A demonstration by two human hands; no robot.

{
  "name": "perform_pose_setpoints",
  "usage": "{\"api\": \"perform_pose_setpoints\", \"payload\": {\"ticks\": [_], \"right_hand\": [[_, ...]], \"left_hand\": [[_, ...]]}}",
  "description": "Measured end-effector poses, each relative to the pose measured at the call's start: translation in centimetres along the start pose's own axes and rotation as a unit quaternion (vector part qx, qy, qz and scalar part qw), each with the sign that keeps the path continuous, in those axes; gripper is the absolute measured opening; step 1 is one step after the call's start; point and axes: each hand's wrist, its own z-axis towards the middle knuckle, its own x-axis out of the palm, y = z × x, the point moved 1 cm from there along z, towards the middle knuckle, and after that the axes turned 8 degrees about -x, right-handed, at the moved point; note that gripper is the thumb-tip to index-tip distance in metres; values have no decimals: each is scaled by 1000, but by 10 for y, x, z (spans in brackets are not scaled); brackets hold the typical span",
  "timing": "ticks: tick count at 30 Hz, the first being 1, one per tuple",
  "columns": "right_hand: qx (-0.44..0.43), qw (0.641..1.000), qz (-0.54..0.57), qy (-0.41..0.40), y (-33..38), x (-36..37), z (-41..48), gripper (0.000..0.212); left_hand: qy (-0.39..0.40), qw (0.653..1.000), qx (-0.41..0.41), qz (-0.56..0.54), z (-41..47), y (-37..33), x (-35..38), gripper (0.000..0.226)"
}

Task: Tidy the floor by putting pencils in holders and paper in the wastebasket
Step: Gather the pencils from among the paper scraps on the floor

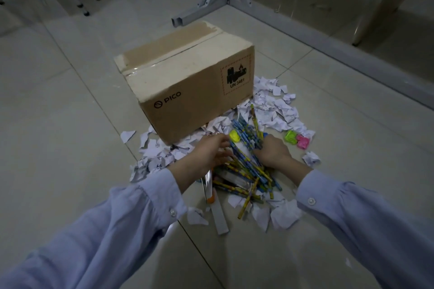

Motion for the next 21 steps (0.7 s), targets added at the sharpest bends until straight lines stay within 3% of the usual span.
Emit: {"api": "perform_pose_setpoints", "payload": {"ticks": [4, 9, 11, 13, 21], "right_hand": [[-21, 999, 22, -17, -9, 2, 4, 22], [-119, 990, 61, -36, -11, -6, 0, 18], [-176, 982, 61, -41, -6, -10, -7, 18], [-224, 972, 54, -39, -1, -13, -15, 18], [-299, 953, -23, -53, 18, -14, -33, 13]], "left_hand": [[41, 999, -10, -23, 2, 3, 4, 26], [111, 993, 10, -42, 1, -1, 9, 14], [85, 996, 28, -16, 4, -3, 10, 62], [73, 996, 55, 8, 6, -6, 15, 78], [90, 983, 160, -12, -3, -24, 33, 39]]}}
